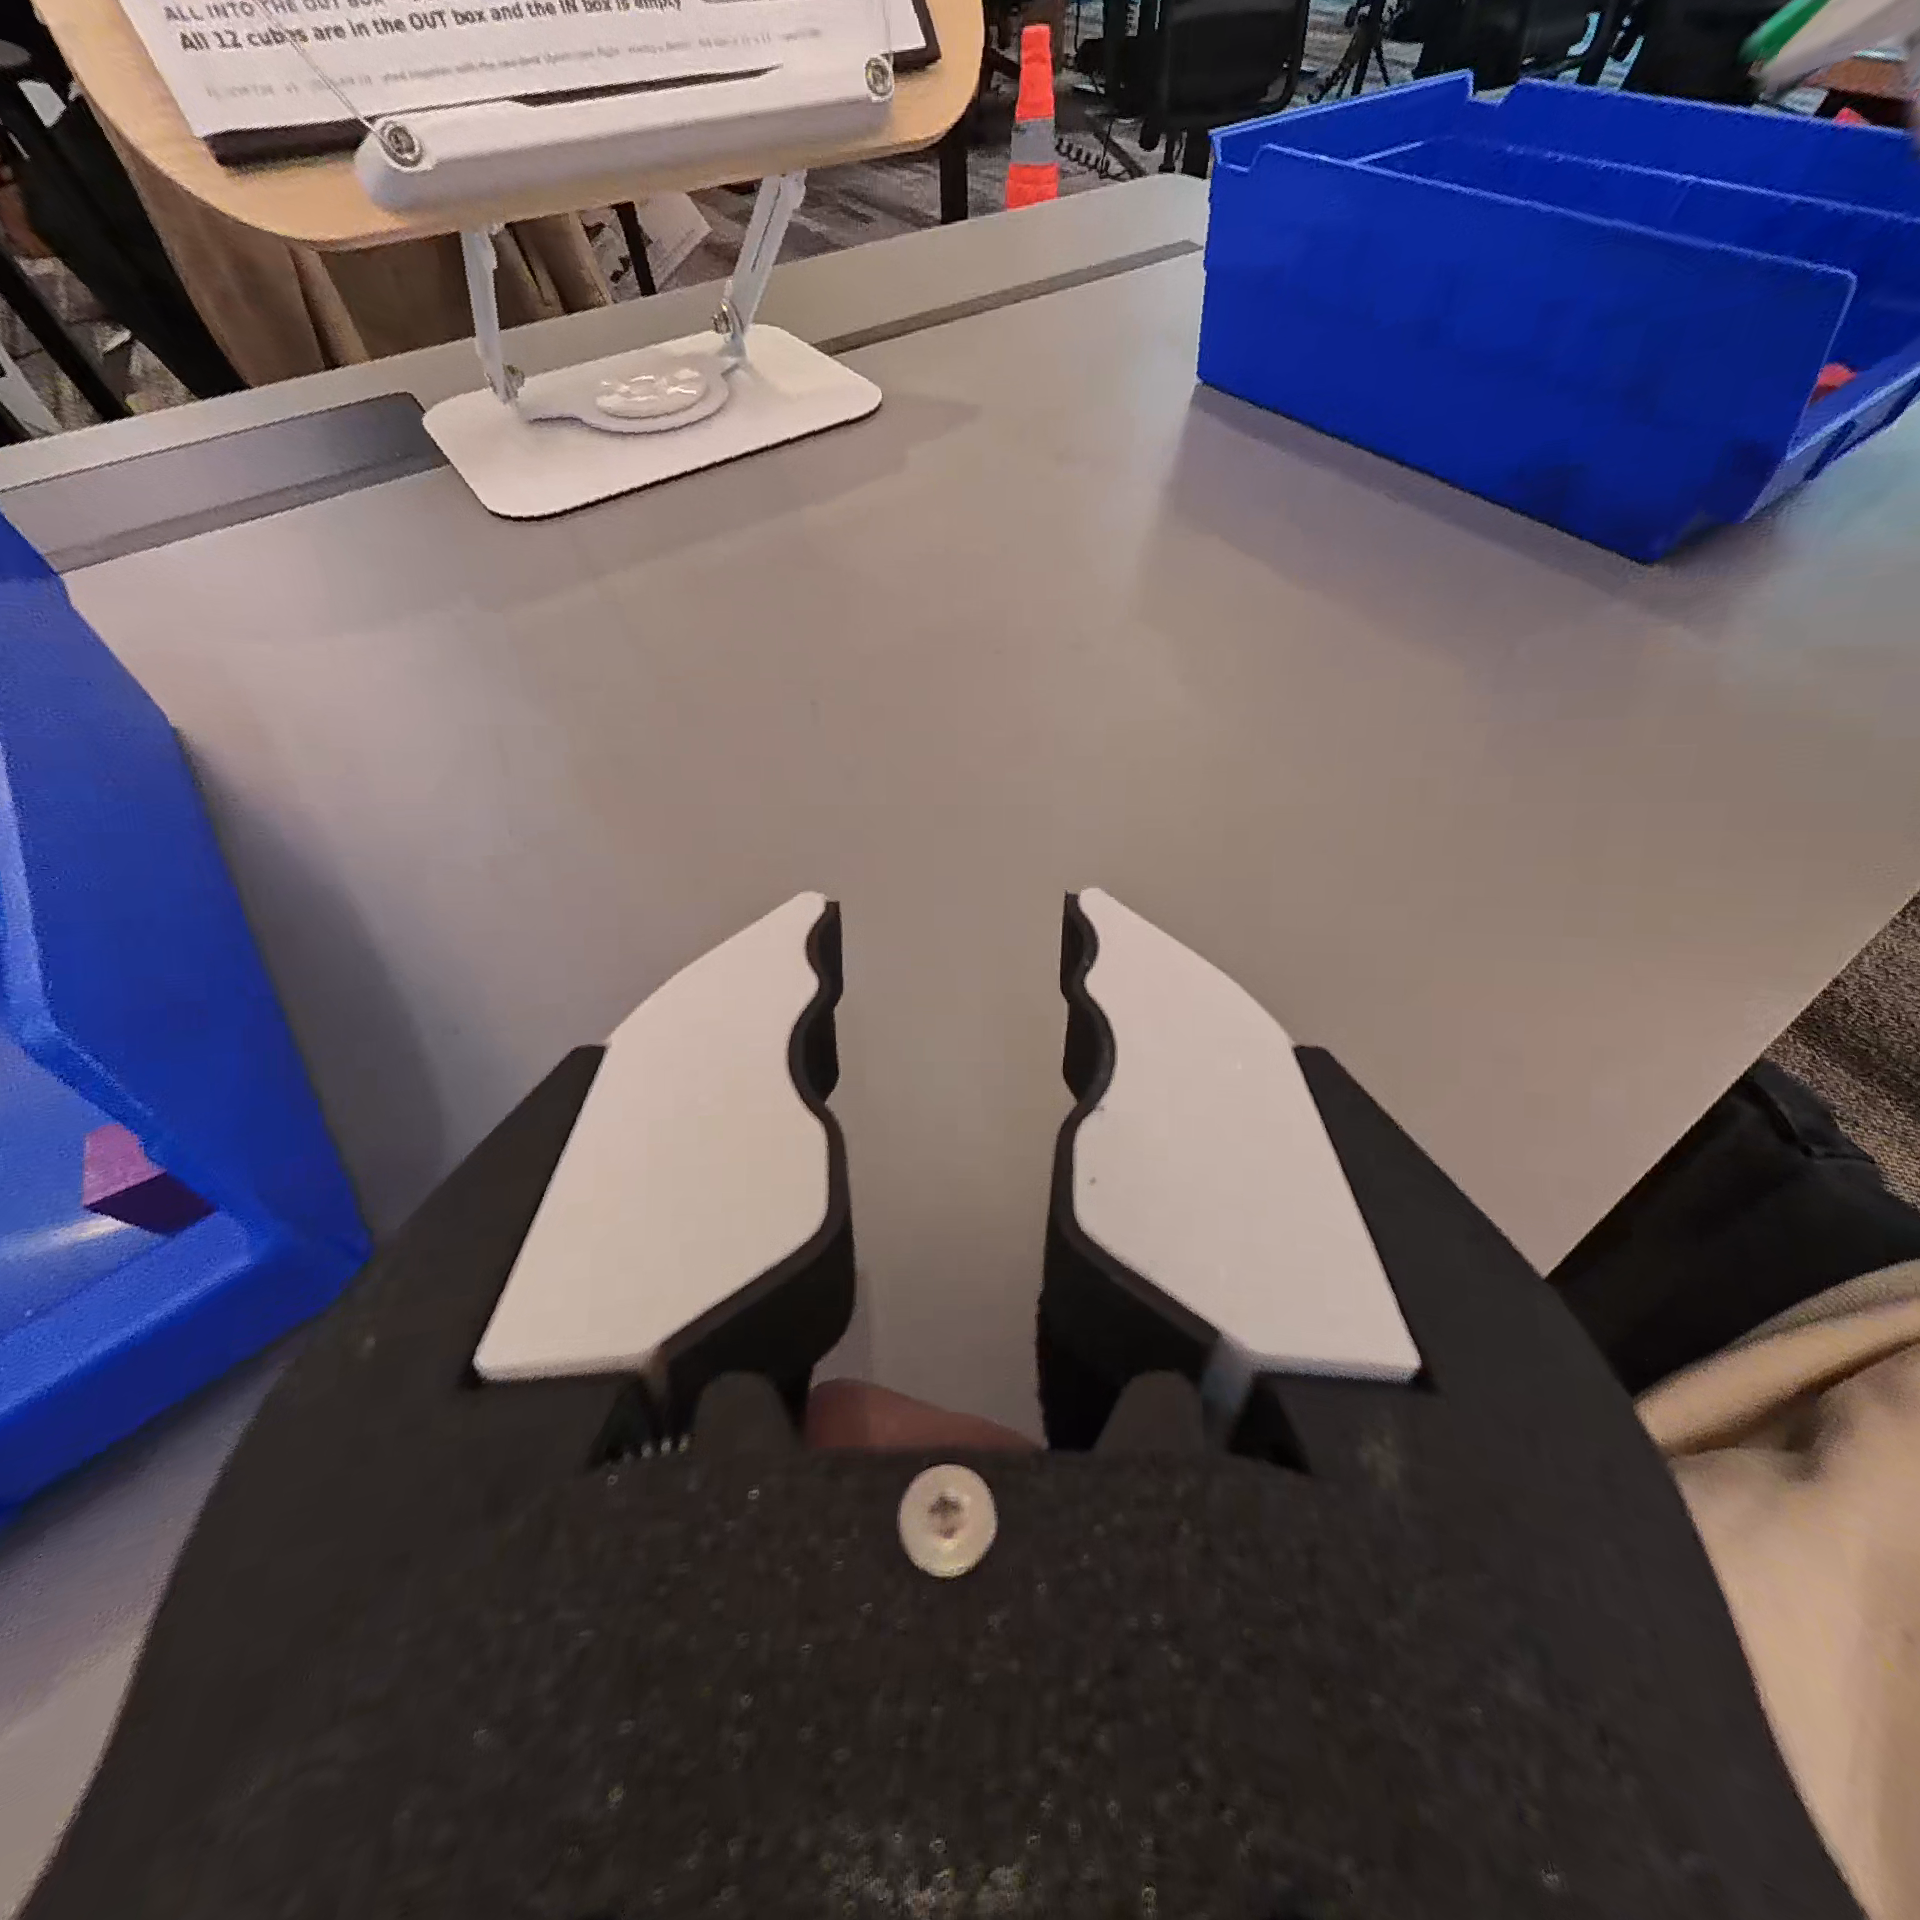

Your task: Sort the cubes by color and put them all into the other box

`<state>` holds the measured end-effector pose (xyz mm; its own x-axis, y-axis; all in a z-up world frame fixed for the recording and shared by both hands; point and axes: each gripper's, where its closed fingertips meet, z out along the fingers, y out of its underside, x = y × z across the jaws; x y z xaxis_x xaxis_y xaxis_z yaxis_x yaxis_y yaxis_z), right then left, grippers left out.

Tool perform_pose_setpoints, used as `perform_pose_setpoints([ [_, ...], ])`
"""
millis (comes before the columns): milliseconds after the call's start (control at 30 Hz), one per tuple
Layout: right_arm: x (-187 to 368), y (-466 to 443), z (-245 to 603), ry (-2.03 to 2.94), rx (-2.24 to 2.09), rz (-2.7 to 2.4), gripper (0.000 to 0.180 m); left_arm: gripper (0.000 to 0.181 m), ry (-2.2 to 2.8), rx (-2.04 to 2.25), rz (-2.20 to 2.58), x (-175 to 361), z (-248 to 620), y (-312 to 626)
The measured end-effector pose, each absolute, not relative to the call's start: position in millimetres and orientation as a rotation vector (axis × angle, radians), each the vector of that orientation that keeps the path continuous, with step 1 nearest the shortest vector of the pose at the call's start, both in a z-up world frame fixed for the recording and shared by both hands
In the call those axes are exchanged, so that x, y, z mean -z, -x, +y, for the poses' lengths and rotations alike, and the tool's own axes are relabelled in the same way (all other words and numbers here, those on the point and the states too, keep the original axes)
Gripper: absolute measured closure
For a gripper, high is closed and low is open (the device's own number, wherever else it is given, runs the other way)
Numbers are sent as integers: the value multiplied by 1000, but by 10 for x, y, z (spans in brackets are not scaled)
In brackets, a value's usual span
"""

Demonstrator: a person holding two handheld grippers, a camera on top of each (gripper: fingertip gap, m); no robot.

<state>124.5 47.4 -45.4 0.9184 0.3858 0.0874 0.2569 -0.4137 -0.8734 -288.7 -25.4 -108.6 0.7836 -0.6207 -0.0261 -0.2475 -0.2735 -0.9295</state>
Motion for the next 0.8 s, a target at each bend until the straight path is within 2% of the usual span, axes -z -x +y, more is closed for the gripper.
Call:
perform_pose_setpoints([
  [200, 1587, -1224, 909, 2415, -225, -905, 156, 141, 1850, 407, 660, 1055, -277, 2928],
  [333, 1890, -1049, 722, 2542, -269, -1059, 157, 141, 1858, 407, 647, 1062, -281, 2983],
  [467, 1915, -1053, 573, 2586, -212, -1111, 154, 141, 1878, 431, 647, 1103, -287, 2960],
  [567, 1740, -1120, 583, 2524, -162, -1033, 135, 141, 1874, 400, 656, 1091, -276, 2953],
  [700, 884, -1221, 562, 2221, -72, -702, 133, 140, 1864, 347, 653, 1026, -281, 2994],
  [800, 292, -923, 249, 1900, -205, -444, 132, 141, 1874, 334, 611, 1007, -309, 3082],
])
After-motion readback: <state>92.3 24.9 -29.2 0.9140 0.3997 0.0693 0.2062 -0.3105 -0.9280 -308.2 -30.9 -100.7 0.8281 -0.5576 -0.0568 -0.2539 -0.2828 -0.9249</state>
